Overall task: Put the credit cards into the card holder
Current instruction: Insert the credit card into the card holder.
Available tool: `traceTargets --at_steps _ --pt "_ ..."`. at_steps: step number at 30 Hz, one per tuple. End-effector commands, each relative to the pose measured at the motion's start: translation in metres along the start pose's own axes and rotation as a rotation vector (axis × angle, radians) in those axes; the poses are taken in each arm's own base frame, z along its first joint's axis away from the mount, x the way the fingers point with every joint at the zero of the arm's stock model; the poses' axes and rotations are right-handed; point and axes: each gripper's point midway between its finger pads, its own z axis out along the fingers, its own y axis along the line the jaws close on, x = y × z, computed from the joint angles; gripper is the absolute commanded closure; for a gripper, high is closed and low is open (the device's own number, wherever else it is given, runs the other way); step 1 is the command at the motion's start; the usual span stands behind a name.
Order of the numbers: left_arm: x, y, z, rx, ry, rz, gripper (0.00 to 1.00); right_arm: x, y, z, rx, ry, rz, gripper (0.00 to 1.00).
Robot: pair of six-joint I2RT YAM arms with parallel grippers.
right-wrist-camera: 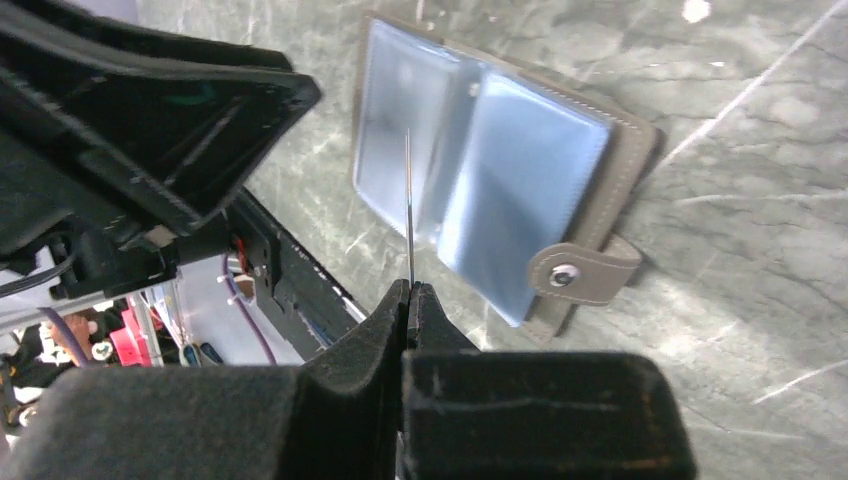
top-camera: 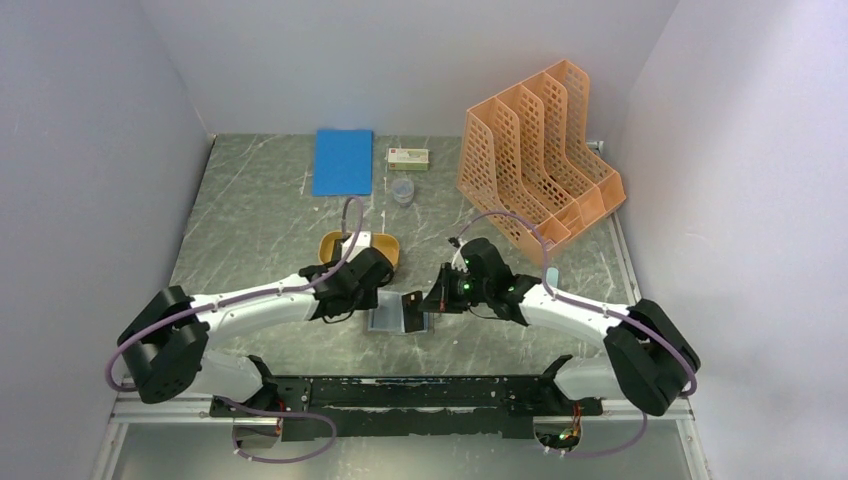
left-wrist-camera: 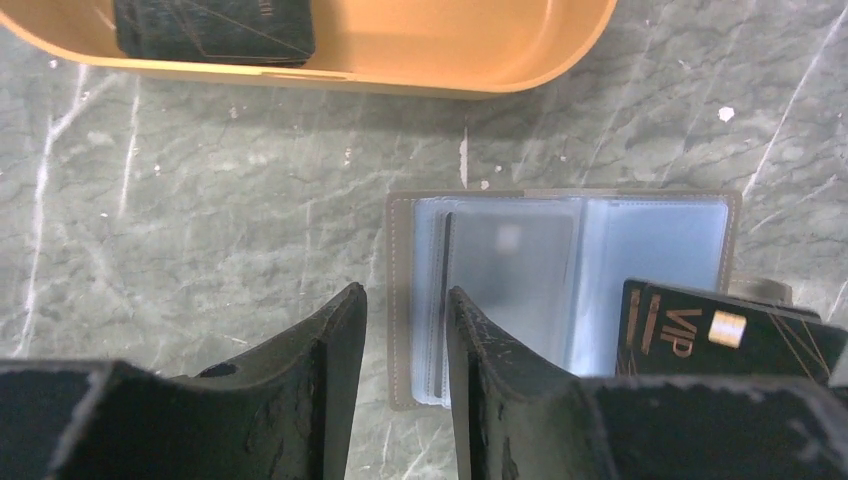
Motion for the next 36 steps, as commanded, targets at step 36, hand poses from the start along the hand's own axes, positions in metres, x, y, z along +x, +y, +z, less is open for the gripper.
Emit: traceTargets --at_steps 36 --pt "0.046 0.058 0.017 -0.080 0.102 -0.118 0.63 0.004 -0.025 0.016 -0.030 0.043 0.163 1.00"
